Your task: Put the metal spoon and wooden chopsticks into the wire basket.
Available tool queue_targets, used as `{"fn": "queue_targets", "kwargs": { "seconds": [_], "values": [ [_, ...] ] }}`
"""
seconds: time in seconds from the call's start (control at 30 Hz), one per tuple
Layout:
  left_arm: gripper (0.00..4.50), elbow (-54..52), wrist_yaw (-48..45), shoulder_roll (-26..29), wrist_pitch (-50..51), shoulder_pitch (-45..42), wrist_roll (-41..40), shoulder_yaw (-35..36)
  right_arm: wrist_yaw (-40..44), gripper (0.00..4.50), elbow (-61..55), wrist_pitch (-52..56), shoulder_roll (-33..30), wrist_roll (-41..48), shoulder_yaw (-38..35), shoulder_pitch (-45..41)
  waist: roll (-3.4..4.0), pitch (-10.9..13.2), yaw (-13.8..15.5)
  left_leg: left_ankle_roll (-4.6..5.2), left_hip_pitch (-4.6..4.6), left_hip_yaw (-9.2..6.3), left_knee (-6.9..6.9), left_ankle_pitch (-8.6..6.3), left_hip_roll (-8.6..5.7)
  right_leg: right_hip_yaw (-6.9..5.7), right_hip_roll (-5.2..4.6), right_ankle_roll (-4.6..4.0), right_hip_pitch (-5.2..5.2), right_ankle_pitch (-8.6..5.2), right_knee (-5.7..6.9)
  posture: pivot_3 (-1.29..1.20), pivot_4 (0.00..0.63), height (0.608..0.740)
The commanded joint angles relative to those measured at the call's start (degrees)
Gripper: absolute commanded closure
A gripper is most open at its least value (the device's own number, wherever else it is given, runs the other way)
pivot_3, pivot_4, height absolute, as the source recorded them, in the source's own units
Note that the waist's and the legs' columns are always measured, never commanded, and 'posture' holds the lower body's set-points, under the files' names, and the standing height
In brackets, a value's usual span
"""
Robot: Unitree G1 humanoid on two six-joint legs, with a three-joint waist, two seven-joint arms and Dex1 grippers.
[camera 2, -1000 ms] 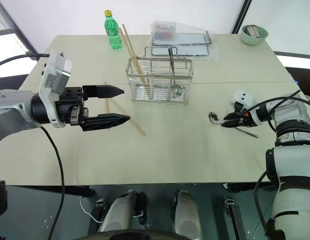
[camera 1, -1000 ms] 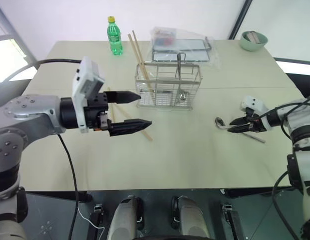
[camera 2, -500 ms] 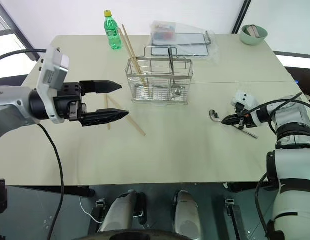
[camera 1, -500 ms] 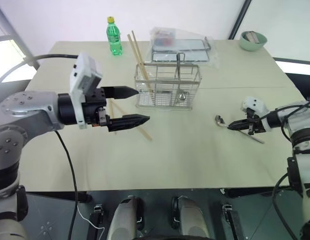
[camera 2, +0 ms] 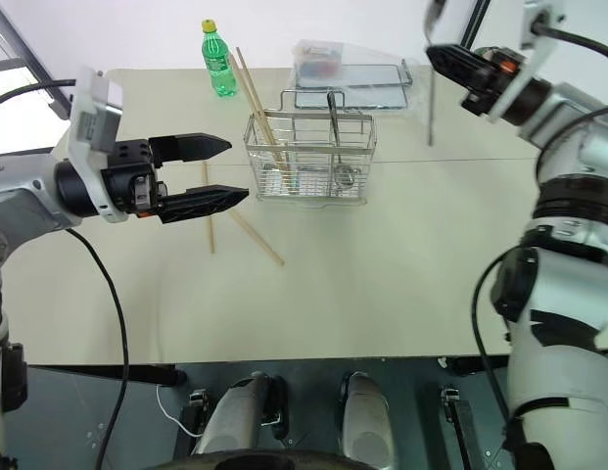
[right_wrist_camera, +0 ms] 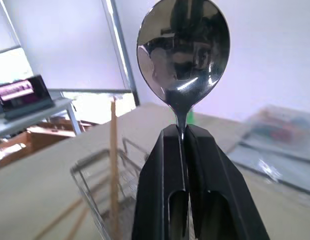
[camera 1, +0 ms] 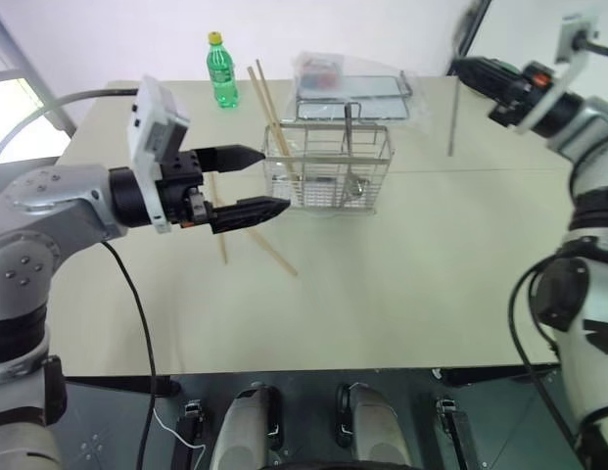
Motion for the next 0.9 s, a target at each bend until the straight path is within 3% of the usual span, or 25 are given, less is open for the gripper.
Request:
{"fn": "queue_targets", "kwargs": {
  "seconds": [0.03,0.2,0.53,0.63,0.83,0.87,0.9],
  "values": [
    [0.0,0.2,-0.5,-0.7,-1.4,-1.6,1.2,-0.1,-9.8,4.44,-3.2,-4.2,5.2,1.6,-1.6,-4.2,0.0,0.0,0.0,0.0,0.0,0.03,0.0,0.0,-0.01,0.01,0.0,0.01,0.0,0.0,0.0,0.0,0.15,0.707],
    [0.0,-0.1,0.1,-1.6,-1.1,-2.2,1.7,0.4,-15.5,4.44,2.0,-11.0,11.7,0.3,-0.6,-6.4,-0.01,0.0,0.0,0.01,-0.02,0.03,0.0,0.0,-0.02,0.0,0.0,0.01,0.0,0.01,0.0,0.0,0.15,0.707],
    [0.0,-2.2,3.8,-0.5,0.5,-0.7,-0.4,4.3,-12.4,4.44,5.5,-23.9,14.9,-7.8,9.5,1.0,-0.01,0.0,-0.2,0.01,-0.02,0.02,-0.05,0.01,-0.01,0.01,0.02,0.01,-0.02,0.0,-0.01,0.0,0.15,0.707],
    [0.0,-2.5,4.2,0.0,0.6,-0.3,-0.5,4.9,-13.4,3.53,5.2,-24.1,15.6,-7.0,9.1,2.4,0.01,0.0,-0.2,0.0,-0.01,0.01,-0.06,0.01,0.0,0.01,0.03,0.01,-0.03,0.0,0.0,0.0,0.15,0.707],
    [0.0,-1.8,4.0,0.5,0.3,-0.4,-0.3,5.1,-16.4,0.39,4.7,-24.4,13.9,-5.9,7.1,0.7,0.01,0.0,-0.2,-0.01,-0.01,0.0,-0.06,0.02,0.01,0.01,0.04,0.0,-0.03,0.0,0.0,0.0,0.15,0.707],
    [0.0,-1.5,3.9,0.5,0.2,-0.5,-0.1,4.9,-16.5,0.04,4.8,-24.1,13.4,-5.5,6.6,0.2,0.01,0.0,-0.2,-0.01,-0.01,0.0,-0.06,0.02,0.01,0.01,0.04,0.0,-0.03,0.0,0.0,0.0,0.15,0.707],
    [0.0,-1.2,4.0,0.4,0.0,-0.8,0.1,4.8,-16.5,0.04,4.9,-23.6,12.8,-5.0,6.1,-0.3,0.01,0.0,-0.2,-0.01,-0.01,0.0,-0.06,0.02,0.0,0.01,0.04,0.0,-0.03,0.0,0.0,0.0,0.15,0.707]
  ]
}}
